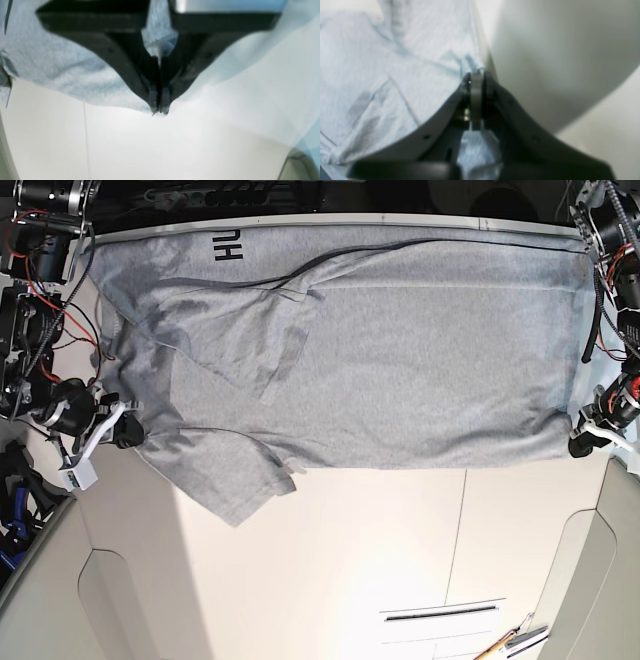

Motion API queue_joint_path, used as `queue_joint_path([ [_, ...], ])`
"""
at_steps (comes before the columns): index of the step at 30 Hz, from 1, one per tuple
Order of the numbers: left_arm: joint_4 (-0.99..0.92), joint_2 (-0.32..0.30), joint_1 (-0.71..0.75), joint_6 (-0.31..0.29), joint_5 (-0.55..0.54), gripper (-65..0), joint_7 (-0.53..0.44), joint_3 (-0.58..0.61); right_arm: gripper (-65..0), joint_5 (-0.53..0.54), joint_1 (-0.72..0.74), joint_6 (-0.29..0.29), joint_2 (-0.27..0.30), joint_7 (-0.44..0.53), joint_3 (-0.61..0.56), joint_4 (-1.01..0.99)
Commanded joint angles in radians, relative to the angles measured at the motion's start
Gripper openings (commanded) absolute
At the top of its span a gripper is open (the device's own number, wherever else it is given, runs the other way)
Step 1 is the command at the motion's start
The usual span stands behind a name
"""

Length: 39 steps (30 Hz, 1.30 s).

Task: Fold the T-shirt properly
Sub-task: 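Lift the held edge and fold it over toward the collar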

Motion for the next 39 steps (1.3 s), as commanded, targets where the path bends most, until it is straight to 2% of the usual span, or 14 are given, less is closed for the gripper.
queue_joint_path([
  [1, 0.042, -0.023, -0.005, -0.013, -0.040, -65.0, 0.000, -0.016, -65.0, 0.020, 0.006, 0.004, 0.014, 0.019, 0.005, 0.042],
  [6, 0.159, -0.023, 0.067, -0.013, -0.157, -65.0, 0.112, -0.081, -65.0, -0.002, -0.072, 0.004, 0.014, 0.011, 0.007, 0.135],
  [18, 0.365, -0.023, 0.264, -0.013, -0.265, -65.0, 0.205, -0.234, -65.0, -0.011, -0.170, 0.004, 0.017, -0.008, 0.043, 0.264],
  [22, 0.389, -0.023, 0.307, -0.013, -0.301, -65.0, 0.235, -0.282, -65.0, -0.008, -0.175, 0.004, 0.017, -0.027, 0.102, 0.270],
  [28, 0.393, -0.023, 0.354, -0.013, -0.408, -65.0, 0.348, -0.335, -65.0, 0.034, -0.176, 0.004, 0.017, -0.083, 0.173, 0.271],
  [32, 0.393, -0.023, 0.374, -0.013, -0.449, -65.0, 0.413, -0.344, -65.0, 0.050, -0.204, 0.004, 0.017, -0.092, 0.181, 0.271],
  [39, 0.394, -0.024, 0.416, -0.013, -0.463, -65.0, 0.433, -0.344, -65.0, 0.045, -0.259, 0.004, 0.017, -0.116, 0.182, 0.271],
])
